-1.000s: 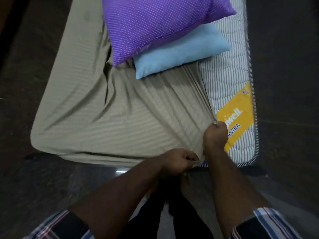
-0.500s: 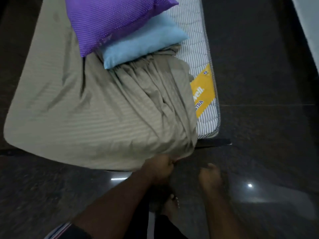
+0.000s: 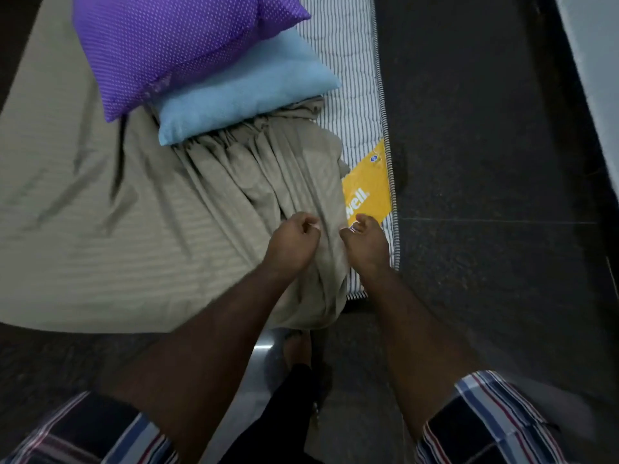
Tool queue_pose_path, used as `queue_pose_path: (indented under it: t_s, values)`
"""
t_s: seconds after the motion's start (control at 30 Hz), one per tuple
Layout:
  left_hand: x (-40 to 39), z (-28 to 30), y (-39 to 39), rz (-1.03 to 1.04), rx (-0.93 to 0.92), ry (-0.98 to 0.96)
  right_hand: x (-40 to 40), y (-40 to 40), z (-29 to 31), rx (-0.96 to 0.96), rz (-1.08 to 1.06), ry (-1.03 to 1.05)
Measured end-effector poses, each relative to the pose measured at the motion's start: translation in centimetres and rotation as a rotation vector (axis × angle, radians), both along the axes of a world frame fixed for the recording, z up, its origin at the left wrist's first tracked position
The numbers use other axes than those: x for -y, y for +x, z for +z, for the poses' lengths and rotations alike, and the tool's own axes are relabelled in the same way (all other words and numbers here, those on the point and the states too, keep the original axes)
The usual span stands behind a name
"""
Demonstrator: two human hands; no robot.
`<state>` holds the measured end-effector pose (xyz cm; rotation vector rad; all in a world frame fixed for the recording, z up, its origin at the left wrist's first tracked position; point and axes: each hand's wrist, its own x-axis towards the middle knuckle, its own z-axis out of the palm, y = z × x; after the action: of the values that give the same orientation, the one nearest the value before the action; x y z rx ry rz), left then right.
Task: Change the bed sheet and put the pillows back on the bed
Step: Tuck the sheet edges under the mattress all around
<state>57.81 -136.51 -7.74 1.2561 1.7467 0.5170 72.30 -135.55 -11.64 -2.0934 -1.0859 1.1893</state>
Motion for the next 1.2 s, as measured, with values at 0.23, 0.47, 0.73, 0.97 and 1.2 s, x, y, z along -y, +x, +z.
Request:
queue_pose_path:
  t_s: [0.23, 0.47, 0.73, 0.97, 1.2]
  values:
    - [-6.3, -1.6, 2.2, 0.107, 0.069, -0.012, -10.0, 1.2, -2.0, 0.126, 0.136, 0.150]
    - [-9.4, -2.6, 6.0, 0.258, 0.092, -0.035, -17.4, 1.1, -4.4, 0.180, 0.372, 0.033]
    - [-16.3, -1.1, 13.7, 0.611, -0.057, -0.191, -12.5, 8.8, 1.3, -0.242, 0.413, 0.036]
    - [-11.1, 0.6, 17.9, 0.708, -0.158, -0.138, -17.7, 14.6, 3.8, -0.545, 0.301, -0.247]
    - [-1.0, 1.9, 22.4, 0.756, 0.158, -0.061, -18.2, 10.8, 4.5, -0.677, 0.385, -0.525]
